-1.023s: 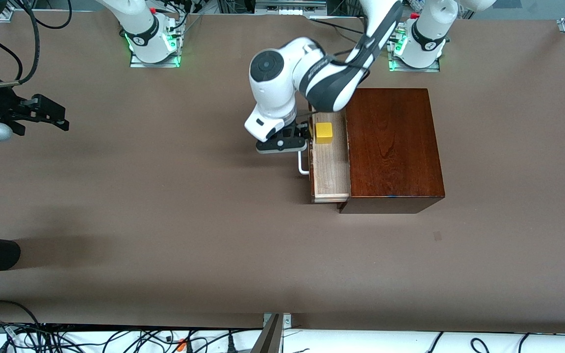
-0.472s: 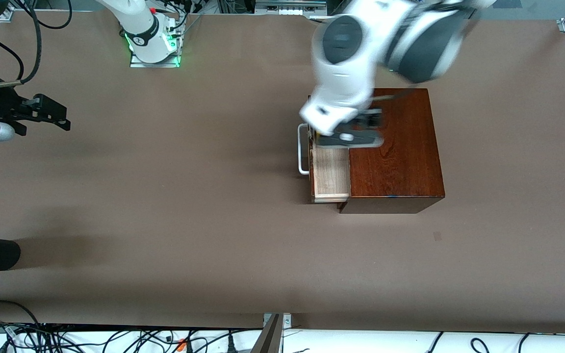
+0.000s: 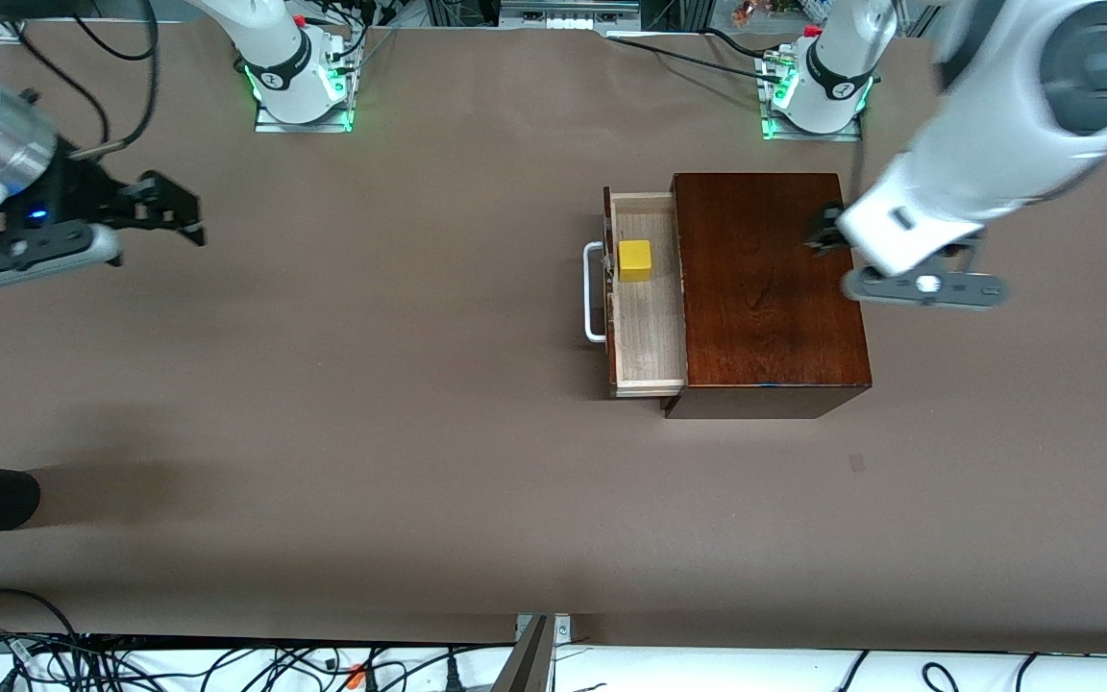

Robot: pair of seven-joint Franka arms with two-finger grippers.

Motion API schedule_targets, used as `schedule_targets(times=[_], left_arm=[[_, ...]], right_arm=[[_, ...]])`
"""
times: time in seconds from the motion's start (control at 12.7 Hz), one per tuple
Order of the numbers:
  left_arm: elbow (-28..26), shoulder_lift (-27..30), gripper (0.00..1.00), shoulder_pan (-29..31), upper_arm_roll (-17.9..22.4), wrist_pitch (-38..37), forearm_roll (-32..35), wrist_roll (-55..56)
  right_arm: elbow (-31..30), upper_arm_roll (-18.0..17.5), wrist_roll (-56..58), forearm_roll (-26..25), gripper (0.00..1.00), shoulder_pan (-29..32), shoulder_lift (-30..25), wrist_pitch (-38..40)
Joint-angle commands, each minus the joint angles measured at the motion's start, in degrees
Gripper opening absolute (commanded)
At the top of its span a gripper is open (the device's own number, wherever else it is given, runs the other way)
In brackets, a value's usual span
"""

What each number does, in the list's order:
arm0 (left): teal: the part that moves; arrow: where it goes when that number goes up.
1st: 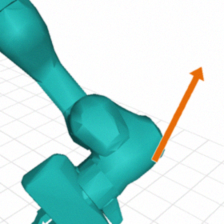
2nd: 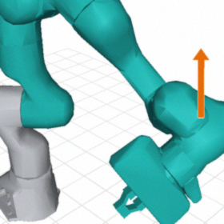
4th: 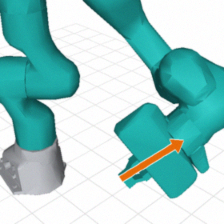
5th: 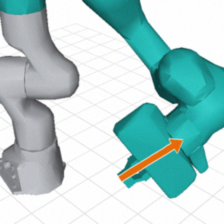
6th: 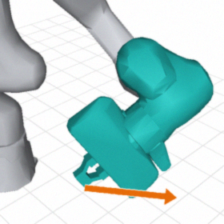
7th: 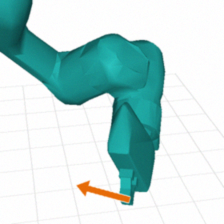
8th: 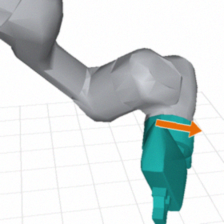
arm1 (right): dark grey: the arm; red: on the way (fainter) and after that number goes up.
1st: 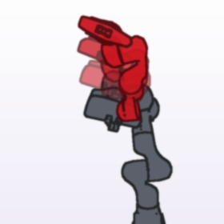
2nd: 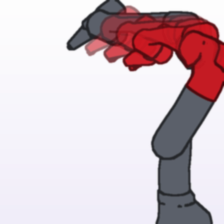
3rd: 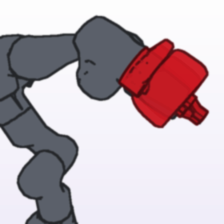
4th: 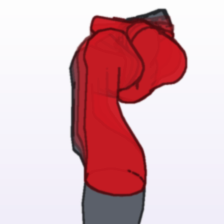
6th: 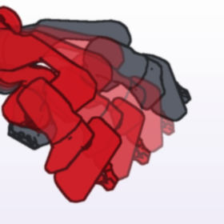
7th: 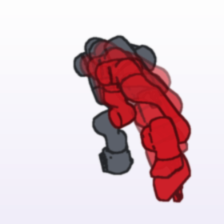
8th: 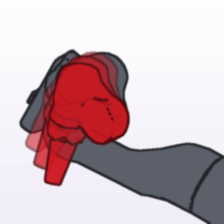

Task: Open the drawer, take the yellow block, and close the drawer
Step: 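Release the handle with the left gripper while the right gripper approaches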

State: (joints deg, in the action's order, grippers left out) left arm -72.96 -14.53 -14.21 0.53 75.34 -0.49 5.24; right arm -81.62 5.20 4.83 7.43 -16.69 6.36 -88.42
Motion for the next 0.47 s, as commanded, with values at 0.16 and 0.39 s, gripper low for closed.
schedule_targets(times=[0.16,0.39], left_arm=[[-19.6,14.2,1.0,12.5,-1.2,7.6,-2.8,-6.5],[-22.1,16.7,1.0,14.3,-1.9,12.6,-0.4,-6.4]], right_arm=[[2.3,-12.2,0.4,2.1,1.0,0.2,-0.8,0.9],[2.6,-16.4,3.1,0.1,1.0,-3.9,3.4,-1.9]])
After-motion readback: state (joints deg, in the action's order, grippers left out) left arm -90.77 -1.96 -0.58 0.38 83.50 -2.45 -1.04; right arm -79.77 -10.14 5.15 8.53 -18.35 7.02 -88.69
